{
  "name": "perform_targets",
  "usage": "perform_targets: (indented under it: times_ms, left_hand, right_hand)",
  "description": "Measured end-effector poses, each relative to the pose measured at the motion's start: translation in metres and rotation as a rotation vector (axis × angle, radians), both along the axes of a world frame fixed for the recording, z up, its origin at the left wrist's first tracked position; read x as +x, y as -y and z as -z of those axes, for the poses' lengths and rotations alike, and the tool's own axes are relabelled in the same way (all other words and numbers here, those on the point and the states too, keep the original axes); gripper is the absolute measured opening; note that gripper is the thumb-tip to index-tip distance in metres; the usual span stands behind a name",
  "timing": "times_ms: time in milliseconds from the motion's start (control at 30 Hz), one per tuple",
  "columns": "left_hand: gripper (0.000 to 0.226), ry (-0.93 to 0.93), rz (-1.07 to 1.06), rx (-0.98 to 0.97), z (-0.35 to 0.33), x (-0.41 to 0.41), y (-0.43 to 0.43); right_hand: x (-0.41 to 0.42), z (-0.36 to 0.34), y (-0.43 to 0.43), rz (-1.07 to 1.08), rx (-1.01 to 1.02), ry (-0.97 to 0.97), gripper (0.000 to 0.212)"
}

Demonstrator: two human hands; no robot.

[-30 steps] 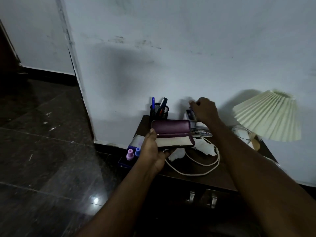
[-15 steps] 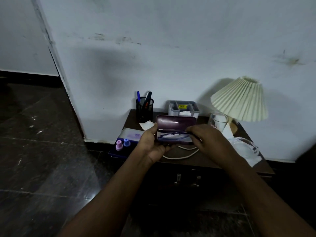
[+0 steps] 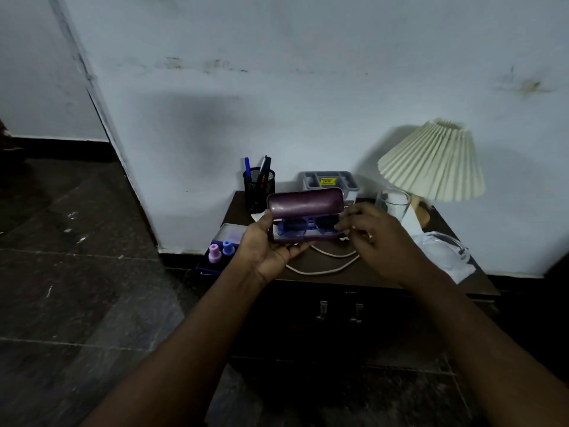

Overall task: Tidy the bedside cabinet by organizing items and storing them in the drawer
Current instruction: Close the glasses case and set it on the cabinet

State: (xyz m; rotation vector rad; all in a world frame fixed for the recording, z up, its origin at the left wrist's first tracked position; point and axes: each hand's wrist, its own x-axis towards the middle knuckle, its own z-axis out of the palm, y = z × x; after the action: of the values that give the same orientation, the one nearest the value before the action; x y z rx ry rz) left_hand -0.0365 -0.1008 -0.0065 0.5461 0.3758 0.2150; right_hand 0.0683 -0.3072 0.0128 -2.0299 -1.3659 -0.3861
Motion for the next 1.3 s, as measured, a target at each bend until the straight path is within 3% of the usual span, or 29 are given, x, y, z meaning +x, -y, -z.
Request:
perform_targets:
  times_ms: [133, 267, 367, 533, 700, 867, 1200, 1300]
  left_hand:
    - [0.038, 0.018, 0.013, 0.008, 0.005, 0.004, 0.000]
    - [0.042, 0.023, 0.034, 0.065, 0.011, 0.008, 0.004]
    - [0.053, 0.051, 0.101, 0.045, 0.013, 0.008, 0.004]
    - [0.054, 0.062, 0.139, 0.059, 0.013, 0.004, -0.001]
    - [0.061, -0.007, 0.066, 0.213, 0.011, 0.006, 0.010]
    - [0.065, 0.000, 0.070, 0.208, 0.013, 0.009, 0.008]
    - [0.056, 0.061, 0.097, 0.157, 0.015, 0.011, 0.003]
    - [0.050, 0.096, 0.106, 0.109, 0.015, 0.008, 0.003]
  right_hand:
    - [0.006, 0.003, -0.003, 0.308, 0.243, -0.400, 0.022]
    - [-0.003, 0.007, -0.008, 0.084, 0.348, -1.238, 0.018]
    - [-0.002, 0.008, -0.009, 0.045, 0.456, -1.442, 0.028]
    - [0.002, 0.011, -0.008, -0.020, 0.463, -1.544, 0.032]
    - [0.002, 0.015, -0.010, 0.008, 0.418, -1.412, 0.038]
    - [0.003, 0.016, -0.009, 0.022, 0.401, -1.380, 0.042]
    - [0.009, 0.009, 0.000, -0.148, 0.504, -1.567, 0.027]
    - [0.011, 0.010, 0.001, -0.123, 0.537, -1.624, 0.033]
